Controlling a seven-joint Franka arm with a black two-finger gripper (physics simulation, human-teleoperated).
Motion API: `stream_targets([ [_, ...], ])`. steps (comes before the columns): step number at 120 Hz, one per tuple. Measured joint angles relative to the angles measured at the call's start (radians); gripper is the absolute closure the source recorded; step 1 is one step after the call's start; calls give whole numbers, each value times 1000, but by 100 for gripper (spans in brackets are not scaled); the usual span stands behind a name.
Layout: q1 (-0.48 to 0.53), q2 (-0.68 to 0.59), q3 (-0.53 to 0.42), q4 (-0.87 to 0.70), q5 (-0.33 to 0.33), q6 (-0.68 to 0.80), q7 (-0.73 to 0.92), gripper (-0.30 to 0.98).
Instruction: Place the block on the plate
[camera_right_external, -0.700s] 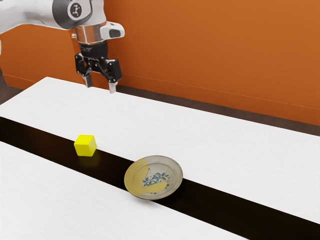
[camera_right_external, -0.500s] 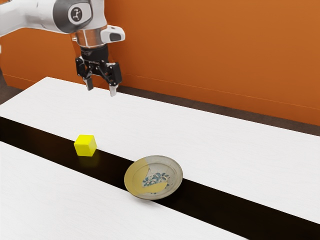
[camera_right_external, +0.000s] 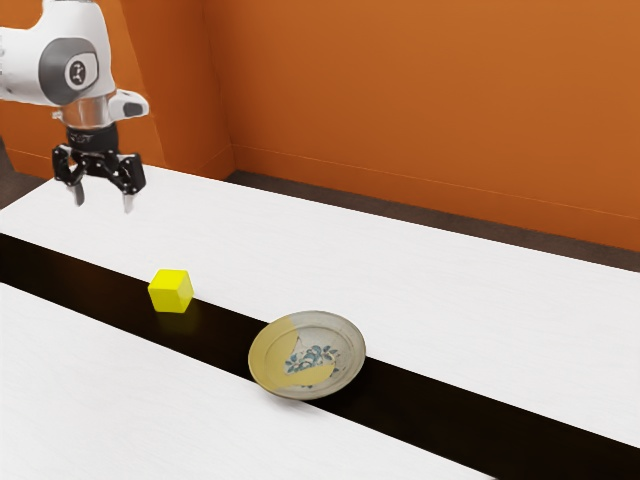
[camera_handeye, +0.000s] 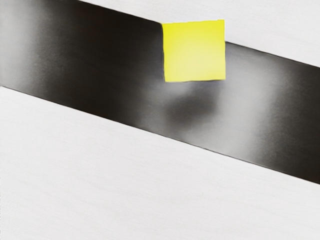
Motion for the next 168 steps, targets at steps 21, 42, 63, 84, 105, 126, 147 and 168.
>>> stream_targets([
  [21, -72, 116, 23, 46, -71, 47, 23, 0],
  [42, -56, 242, 58, 93, -118, 94, 41, 0],
  [63, -33, 376, 59, 173, -159, 134, 55, 0],
  [84, -26, 445, 59, 186, -193, 178, 65, 0],
  [105, -25, 470, 59, 177, -214, 219, 74, 0],
  [126, -12, 467, 59, 144, -225, 251, 87, 0],
  [147, 7, 474, 59, 141, -231, 277, 100, 0],
  [168, 9, 476, 59, 140, -235, 289, 108, 0],
])
